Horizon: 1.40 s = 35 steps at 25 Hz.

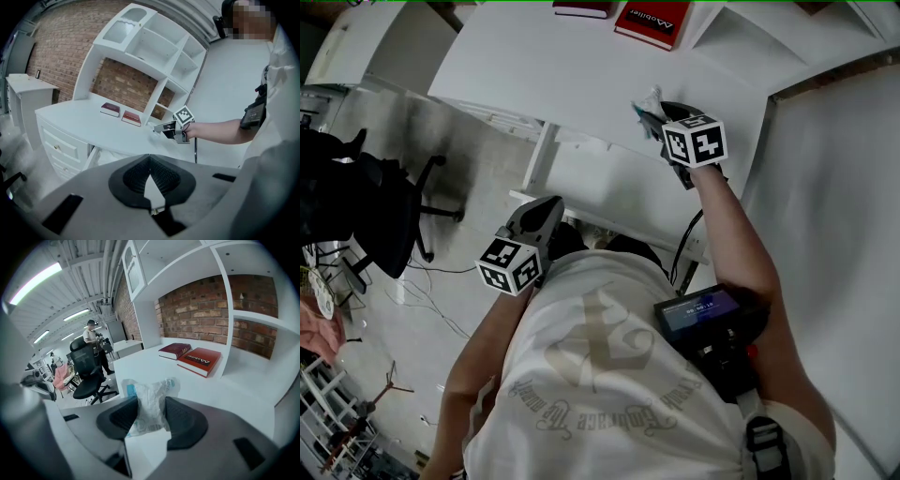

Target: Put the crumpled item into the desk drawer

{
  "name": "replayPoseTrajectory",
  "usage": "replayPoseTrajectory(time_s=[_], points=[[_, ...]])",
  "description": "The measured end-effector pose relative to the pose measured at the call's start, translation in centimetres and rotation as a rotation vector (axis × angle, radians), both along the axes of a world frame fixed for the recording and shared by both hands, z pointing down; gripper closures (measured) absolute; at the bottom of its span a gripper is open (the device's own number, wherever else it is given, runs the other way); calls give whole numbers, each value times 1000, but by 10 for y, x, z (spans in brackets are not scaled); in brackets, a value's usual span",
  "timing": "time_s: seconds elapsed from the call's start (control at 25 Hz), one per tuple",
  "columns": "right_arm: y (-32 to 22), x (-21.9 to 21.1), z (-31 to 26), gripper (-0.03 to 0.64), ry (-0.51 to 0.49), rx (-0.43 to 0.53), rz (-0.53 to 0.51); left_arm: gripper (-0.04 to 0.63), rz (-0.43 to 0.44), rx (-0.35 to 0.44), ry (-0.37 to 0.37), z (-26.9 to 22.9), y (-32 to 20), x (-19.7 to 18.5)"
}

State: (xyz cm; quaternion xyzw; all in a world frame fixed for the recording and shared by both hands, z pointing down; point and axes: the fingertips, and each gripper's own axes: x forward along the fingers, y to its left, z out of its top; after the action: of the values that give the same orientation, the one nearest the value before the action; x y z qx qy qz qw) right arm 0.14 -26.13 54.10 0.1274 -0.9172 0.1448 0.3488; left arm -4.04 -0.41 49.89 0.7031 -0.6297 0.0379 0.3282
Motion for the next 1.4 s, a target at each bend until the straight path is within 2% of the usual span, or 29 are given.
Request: replayPoseTrajectory(time_s=[0.4, 0.84, 1.04, 1.4], points=[[23, 30, -20, 416, -58, -25, 29, 574, 88, 24, 11, -5, -15, 3], [51, 50, -7, 416, -41, -62, 47, 574, 172, 26, 5, -8, -24, -3], [62, 53, 2, 416, -30, -75, 39, 574, 183, 30, 2, -7, -27, -10], [89, 52, 25, 417, -24, -111, -39, 574, 158, 24, 8, -2, -30, -20]])
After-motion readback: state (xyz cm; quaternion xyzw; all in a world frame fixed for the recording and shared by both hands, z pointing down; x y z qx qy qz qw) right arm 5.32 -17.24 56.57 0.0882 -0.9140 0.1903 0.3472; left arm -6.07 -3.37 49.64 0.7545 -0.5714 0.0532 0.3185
